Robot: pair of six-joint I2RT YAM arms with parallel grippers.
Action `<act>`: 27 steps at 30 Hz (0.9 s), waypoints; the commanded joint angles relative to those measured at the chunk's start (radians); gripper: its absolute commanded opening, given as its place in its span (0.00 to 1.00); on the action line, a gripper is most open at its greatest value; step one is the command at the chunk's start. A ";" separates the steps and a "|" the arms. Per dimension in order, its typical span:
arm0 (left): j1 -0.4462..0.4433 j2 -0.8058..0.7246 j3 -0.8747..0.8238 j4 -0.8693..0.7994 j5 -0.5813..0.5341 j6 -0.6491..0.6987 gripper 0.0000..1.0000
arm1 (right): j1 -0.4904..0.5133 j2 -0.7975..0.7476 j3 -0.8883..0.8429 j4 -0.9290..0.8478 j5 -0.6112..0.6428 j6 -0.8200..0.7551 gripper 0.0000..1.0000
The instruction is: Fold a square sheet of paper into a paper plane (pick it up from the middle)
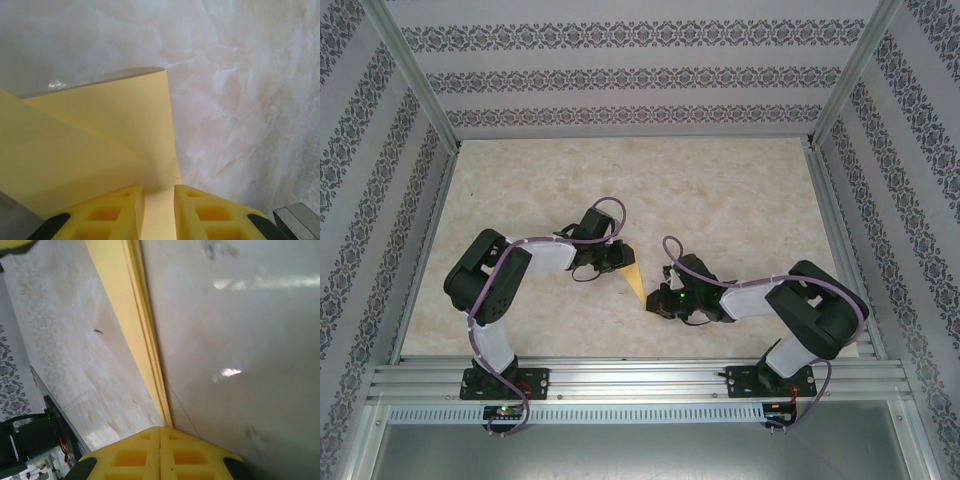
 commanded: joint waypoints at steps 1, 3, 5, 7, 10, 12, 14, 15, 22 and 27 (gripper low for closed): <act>-0.005 0.037 0.002 -0.068 -0.056 0.041 0.25 | 0.010 -0.074 0.022 -0.148 0.029 -0.029 0.08; -0.005 0.034 0.000 -0.069 -0.056 0.042 0.25 | 0.011 -0.119 0.067 -0.179 0.051 -0.037 0.09; -0.005 0.034 -0.001 -0.068 -0.055 0.045 0.25 | 0.011 -0.142 0.104 -0.177 0.077 -0.037 0.11; -0.005 0.034 -0.001 -0.063 -0.052 0.043 0.25 | 0.007 -0.137 0.147 -0.176 0.092 -0.046 0.12; -0.005 0.035 0.001 -0.060 -0.047 0.042 0.25 | 0.001 -0.075 0.215 -0.166 0.079 -0.054 0.14; -0.005 0.037 0.001 -0.054 -0.041 0.039 0.25 | 0.001 -0.011 0.249 -0.139 0.068 -0.047 0.15; -0.006 0.039 0.006 -0.052 -0.037 0.037 0.25 | 0.000 0.053 0.279 -0.132 0.052 -0.051 0.15; -0.006 0.038 0.006 -0.053 -0.035 0.036 0.26 | -0.001 0.082 0.282 -0.124 0.050 -0.051 0.14; -0.006 0.030 0.013 -0.044 -0.028 0.041 0.26 | -0.010 0.221 0.218 -0.081 0.049 -0.043 0.04; -0.004 0.003 0.025 -0.078 -0.083 0.083 0.27 | -0.005 0.214 0.132 -0.059 0.041 -0.035 0.00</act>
